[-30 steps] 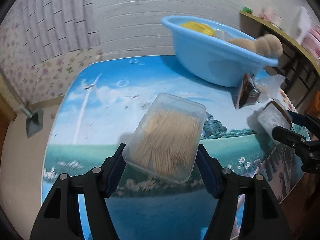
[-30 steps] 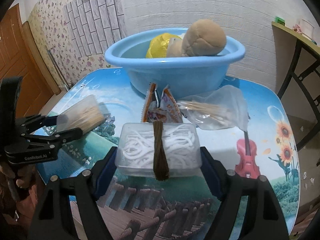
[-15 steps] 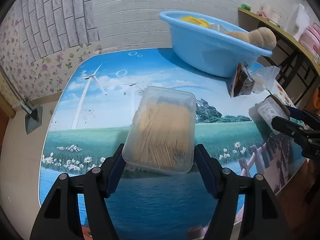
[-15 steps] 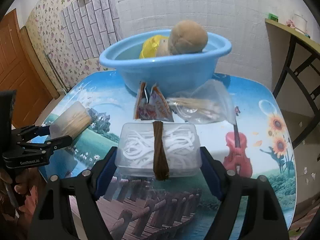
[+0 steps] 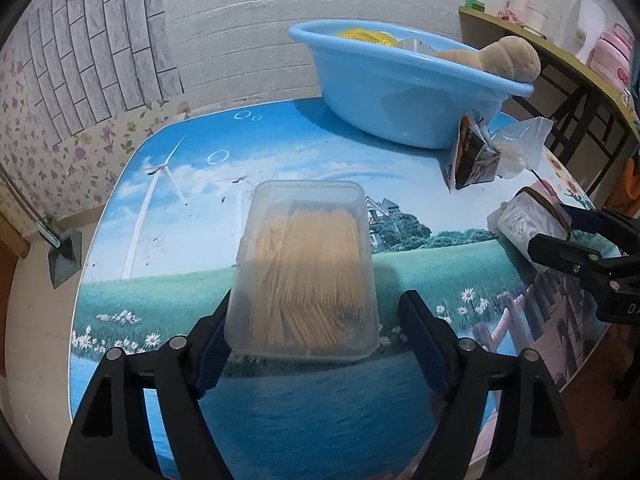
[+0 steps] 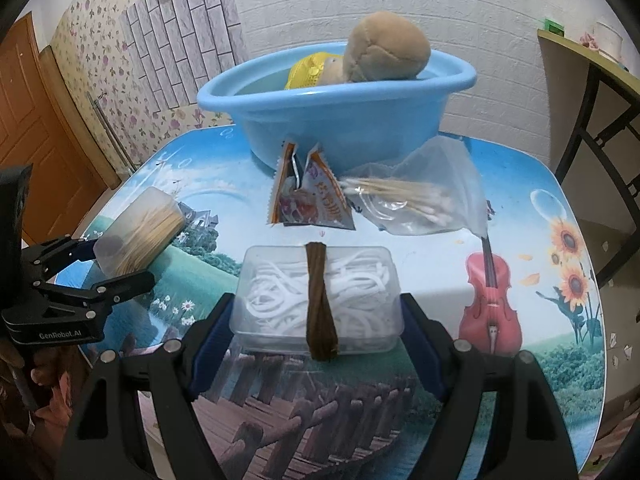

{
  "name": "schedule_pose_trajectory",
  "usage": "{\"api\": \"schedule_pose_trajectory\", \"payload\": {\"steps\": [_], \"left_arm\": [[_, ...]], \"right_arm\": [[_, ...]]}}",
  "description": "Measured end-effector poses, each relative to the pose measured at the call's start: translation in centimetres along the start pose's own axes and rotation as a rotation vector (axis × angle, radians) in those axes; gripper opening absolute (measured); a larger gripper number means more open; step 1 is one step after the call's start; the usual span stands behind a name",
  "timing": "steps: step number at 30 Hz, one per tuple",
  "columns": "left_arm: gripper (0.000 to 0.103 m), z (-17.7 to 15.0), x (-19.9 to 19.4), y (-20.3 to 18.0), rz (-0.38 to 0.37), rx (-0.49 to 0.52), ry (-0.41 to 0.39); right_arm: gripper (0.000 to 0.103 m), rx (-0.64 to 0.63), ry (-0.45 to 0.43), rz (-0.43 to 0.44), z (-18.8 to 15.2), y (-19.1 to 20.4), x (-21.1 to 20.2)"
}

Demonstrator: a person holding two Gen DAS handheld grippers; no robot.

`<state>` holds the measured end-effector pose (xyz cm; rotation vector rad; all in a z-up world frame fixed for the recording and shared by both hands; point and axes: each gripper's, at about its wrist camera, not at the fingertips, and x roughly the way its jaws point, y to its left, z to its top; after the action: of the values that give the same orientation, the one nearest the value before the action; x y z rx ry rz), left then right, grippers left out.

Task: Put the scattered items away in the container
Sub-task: 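Lift the toothpick box with left gripper while right grasps the strapped cable box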

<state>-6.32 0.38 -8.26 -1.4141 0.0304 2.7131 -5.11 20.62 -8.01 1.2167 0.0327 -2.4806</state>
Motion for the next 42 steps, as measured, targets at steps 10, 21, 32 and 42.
{"api": "schedule_pose_trajectory", "payload": {"steps": [10, 21, 32, 42], "left_arm": [[0.096, 0.2, 0.7, -0.5, -0.008, 0.016, -0.021], [0.103, 0.2, 1.0, -0.8, -0.007, 0.019, -0.044], [0.103, 0.1, 1.0, -0.8, -0.006, 0.018, -0.055], [0.103, 0.1, 1.0, -0.8, -0.006, 0.017, -0.058]], "right_arm": [[0.08, 0.002, -0.004, 0.006, 0.0, 0.2, 0.5], [0.088, -0.054, -0.004, -0.02, -0.1, 1.0, 1.8], [0.103, 0.058, -0.055, 0.024, 0.1, -0.6, 2.0], [0.103, -0.015, -0.026, -0.022, 0.0, 0.4, 2.6]]}}
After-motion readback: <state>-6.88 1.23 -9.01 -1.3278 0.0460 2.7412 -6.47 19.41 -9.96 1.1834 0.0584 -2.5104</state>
